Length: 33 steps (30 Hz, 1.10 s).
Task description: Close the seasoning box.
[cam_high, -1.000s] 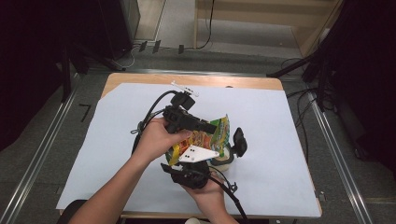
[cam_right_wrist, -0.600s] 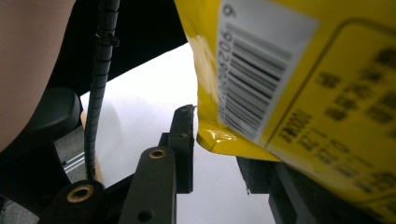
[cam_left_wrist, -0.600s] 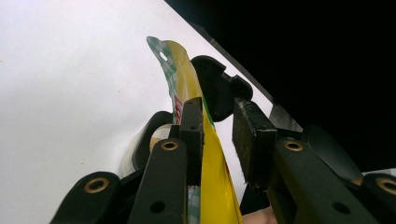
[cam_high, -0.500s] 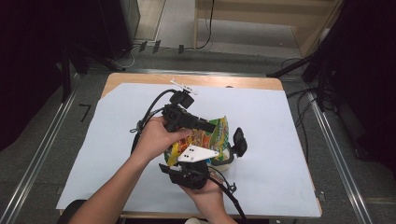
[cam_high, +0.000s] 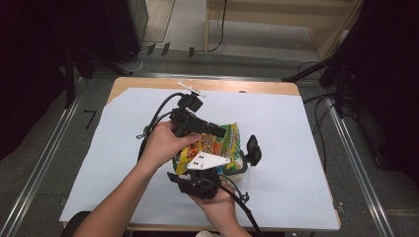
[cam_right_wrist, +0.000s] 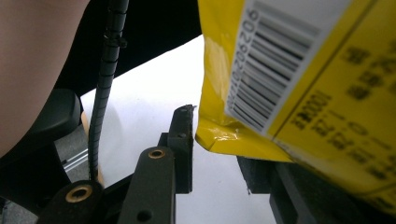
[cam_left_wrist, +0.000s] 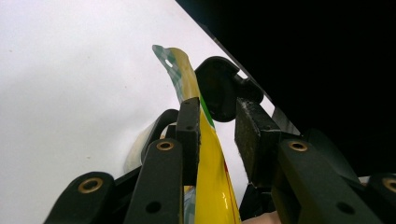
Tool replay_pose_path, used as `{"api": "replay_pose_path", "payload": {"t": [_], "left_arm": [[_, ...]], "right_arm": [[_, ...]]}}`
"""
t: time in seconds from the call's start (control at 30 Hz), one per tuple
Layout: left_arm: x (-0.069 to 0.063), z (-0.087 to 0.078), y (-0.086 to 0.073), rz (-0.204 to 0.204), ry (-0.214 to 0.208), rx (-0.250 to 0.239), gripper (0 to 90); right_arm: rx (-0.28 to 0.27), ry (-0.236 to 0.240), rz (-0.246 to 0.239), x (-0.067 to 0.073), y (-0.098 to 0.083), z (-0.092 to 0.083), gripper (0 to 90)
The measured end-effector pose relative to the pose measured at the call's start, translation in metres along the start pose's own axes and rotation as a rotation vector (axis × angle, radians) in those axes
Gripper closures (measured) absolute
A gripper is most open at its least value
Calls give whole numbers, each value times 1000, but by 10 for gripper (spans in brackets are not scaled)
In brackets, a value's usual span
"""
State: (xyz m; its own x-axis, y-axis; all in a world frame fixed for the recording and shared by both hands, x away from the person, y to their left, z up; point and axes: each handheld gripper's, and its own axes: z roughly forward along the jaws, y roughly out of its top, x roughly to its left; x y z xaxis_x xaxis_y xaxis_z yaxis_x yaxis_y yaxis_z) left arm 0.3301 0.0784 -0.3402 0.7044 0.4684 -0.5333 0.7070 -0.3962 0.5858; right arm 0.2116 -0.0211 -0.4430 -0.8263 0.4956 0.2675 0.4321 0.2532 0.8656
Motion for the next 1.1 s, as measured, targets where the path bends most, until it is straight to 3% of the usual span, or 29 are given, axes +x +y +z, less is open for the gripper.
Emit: {"api": "replay_pose_path", "payload": {"t": [0.3, 0.47, 1.1], "left_arm": [[-13, -2, 0, 57, 36, -18, 718], [-9, -2, 0, 36, 25, -9, 723], [-6, -2, 1, 29, 24, -15, 726]], "right_arm": [[-22, -4, 12, -2, 1, 0, 706], [-19, -3, 11, -2, 1, 0, 706], [-8, -11, -7, -1, 2, 0, 708]]}}
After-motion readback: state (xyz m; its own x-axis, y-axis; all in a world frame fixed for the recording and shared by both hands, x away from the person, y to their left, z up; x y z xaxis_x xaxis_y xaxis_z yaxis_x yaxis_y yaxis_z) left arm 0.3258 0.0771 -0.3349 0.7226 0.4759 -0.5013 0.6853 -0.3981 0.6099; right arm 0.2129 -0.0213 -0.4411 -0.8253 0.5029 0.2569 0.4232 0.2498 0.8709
